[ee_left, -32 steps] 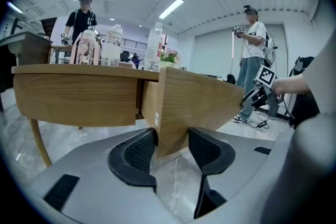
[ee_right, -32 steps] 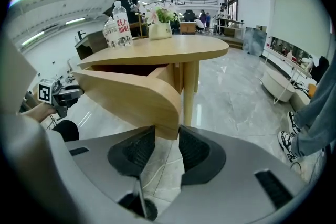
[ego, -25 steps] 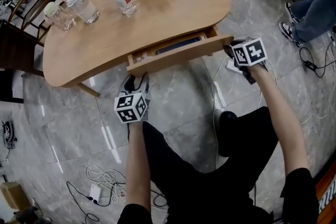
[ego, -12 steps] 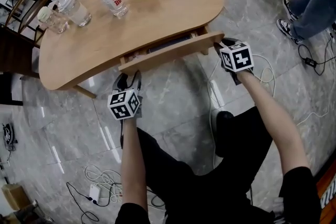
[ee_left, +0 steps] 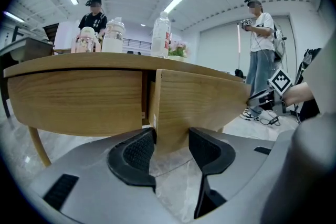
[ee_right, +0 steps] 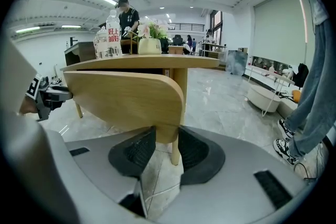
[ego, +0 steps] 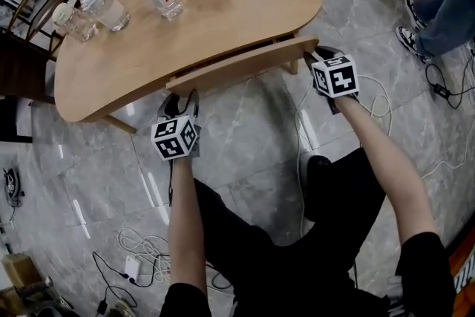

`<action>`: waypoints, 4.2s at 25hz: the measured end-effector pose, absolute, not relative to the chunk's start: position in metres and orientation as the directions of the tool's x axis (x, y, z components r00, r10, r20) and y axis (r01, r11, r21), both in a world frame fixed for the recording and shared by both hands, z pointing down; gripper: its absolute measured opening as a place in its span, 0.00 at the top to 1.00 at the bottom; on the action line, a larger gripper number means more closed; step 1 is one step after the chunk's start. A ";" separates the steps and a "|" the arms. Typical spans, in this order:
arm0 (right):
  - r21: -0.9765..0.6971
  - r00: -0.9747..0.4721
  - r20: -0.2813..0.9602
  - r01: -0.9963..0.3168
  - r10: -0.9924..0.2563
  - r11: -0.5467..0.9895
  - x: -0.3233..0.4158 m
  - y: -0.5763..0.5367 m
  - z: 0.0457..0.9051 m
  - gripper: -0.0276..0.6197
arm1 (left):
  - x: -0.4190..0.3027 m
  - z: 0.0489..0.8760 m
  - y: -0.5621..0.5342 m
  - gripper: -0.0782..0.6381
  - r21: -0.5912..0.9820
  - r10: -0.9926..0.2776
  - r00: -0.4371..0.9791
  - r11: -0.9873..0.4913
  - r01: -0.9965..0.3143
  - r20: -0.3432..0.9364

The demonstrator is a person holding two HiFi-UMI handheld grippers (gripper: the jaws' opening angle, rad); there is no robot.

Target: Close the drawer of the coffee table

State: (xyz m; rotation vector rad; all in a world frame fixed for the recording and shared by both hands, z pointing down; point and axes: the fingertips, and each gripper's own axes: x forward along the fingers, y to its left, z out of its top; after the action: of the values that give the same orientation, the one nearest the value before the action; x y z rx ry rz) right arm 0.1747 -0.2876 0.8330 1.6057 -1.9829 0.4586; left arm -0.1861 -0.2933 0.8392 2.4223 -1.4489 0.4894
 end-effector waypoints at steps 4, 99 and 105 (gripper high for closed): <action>0.083 -0.126 0.593 -0.973 -0.796 0.216 0.175 -0.293 0.832 0.75 | -0.186 0.839 -0.299 0.60 0.063 -0.789 0.440 -0.459 -0.886 0.430; 0.024 -0.437 0.493 -0.858 -0.752 0.514 -0.007 -0.018 0.231 0.81 | -0.157 0.188 0.004 0.68 0.223 -0.855 0.451 -0.402 -0.888 0.255; 0.040 -0.433 0.449 -0.864 -0.781 0.502 -0.038 0.045 0.200 0.81 | -0.189 0.164 0.064 0.71 0.247 -0.850 0.491 -0.443 -0.862 0.188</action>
State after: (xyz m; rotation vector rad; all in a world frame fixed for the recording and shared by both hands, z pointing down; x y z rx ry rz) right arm -0.0377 0.0452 0.2001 1.3603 -2.3380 0.2741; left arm -0.1893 0.0640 0.1643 2.4317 -1.4434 0.0524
